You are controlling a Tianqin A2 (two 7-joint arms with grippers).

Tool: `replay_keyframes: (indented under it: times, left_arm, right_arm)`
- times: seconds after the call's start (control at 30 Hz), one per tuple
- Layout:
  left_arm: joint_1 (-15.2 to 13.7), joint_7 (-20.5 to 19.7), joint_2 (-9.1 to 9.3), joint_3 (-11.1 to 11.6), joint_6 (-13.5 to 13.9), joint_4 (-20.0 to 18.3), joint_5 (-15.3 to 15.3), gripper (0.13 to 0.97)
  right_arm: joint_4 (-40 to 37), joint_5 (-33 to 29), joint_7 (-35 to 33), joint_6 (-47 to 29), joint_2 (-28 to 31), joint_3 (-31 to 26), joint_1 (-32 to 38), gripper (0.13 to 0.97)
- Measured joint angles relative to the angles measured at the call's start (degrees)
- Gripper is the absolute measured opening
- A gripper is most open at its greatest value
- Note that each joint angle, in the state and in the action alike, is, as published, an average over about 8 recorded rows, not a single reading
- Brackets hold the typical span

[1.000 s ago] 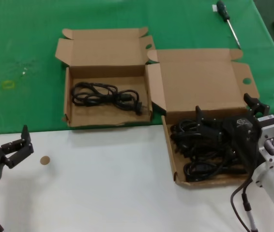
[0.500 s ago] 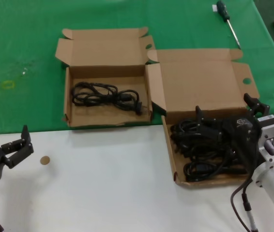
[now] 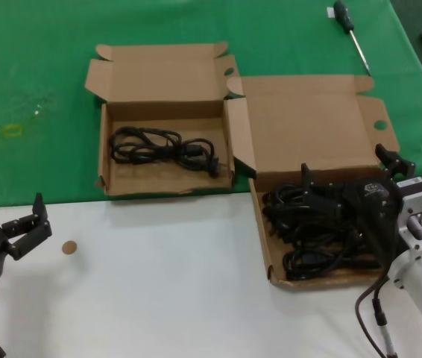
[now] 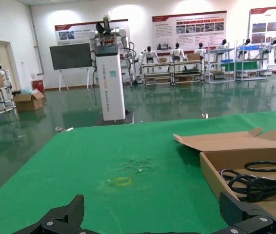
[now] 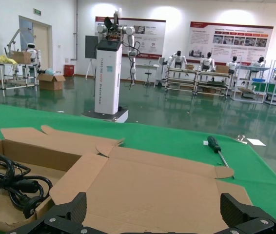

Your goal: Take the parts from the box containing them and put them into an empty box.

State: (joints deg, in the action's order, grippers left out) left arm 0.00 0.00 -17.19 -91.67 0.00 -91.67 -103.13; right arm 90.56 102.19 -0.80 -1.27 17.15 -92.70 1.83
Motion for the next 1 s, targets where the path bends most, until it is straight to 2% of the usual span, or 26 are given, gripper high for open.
replay_keyframes:
  times: [1.0]
  left_arm:
    - [0.0, 0.0, 0.0, 0.0, 0.0, 0.0, 0.0, 0.966]
  right_arm:
    - [0.0, 0.0, 0.0, 0.0, 0.0, 0.0, 0.0, 0.966]
